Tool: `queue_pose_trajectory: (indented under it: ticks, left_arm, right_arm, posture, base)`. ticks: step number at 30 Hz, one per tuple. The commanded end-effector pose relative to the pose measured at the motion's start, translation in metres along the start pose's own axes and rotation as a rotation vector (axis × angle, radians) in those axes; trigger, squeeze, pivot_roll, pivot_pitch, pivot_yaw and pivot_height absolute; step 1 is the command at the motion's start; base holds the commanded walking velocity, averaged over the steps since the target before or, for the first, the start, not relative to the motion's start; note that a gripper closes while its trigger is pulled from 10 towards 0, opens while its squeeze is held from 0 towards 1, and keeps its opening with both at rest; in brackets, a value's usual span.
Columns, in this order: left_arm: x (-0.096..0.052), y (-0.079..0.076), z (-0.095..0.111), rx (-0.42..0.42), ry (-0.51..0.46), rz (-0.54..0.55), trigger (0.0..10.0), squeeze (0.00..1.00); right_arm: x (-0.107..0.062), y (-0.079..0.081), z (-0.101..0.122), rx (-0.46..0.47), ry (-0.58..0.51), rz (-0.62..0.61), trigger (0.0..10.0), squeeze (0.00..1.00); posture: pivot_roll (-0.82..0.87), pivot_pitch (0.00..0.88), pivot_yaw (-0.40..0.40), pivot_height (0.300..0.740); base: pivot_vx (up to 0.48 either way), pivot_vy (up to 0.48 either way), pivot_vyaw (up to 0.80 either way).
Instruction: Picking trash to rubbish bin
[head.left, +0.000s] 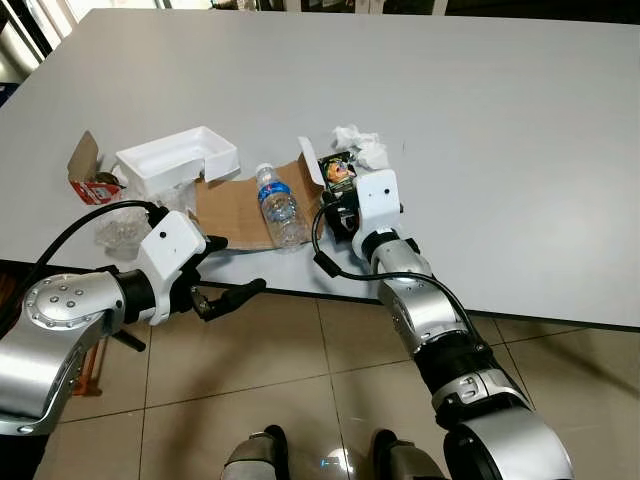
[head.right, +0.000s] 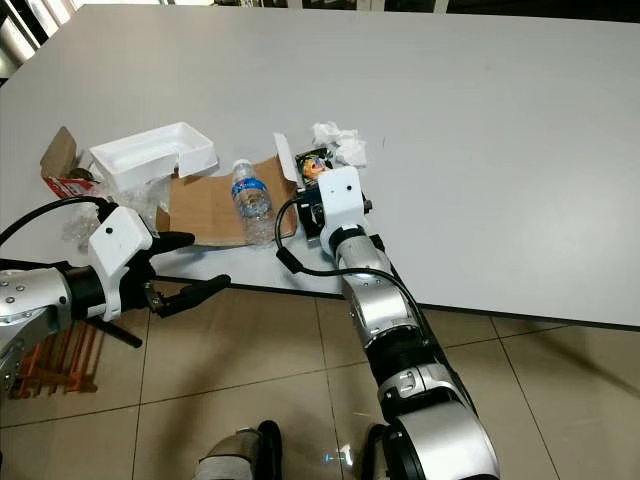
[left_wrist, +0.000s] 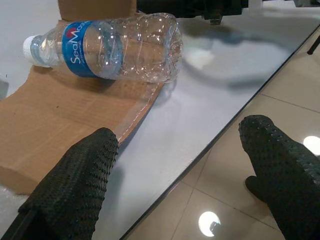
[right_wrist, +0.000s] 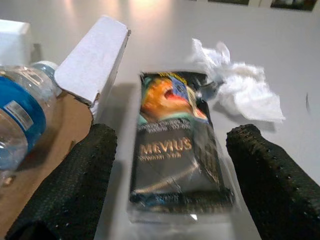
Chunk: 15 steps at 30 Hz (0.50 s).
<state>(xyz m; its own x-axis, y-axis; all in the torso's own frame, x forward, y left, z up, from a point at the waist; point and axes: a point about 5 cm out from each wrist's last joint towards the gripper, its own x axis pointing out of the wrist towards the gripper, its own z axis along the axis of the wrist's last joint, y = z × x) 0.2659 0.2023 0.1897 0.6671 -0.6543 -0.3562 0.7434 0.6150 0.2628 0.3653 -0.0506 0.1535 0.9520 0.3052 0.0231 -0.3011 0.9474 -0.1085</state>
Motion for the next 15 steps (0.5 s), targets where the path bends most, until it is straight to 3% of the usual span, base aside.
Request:
queue_pose_trajectory:
  ticks: [1, 15]
  left_arm:
    - [-0.005, 0.001, 0.002, 0.0, -0.001, 0.011, 10.0, 0.0]
    - [-0.008, 0.001, 0.003, 0.0, 0.003, 0.018, 10.0, 0.0]
  right_arm:
    - [0.002, 0.004, 0.005, -0.02, -0.023, 0.015, 10.0, 0.0]
    - [0.007, 0.002, -0.008, -0.01, 0.029, -0.008, 10.0, 0.0]
  posture:
    - [0.27, 0.234, 0.057, 0.74]
    - [0.29, 0.233, 0.061, 0.74]
  base:
    - [0.0, 0.0, 0.0]
    - [0.0, 0.0, 0.0]
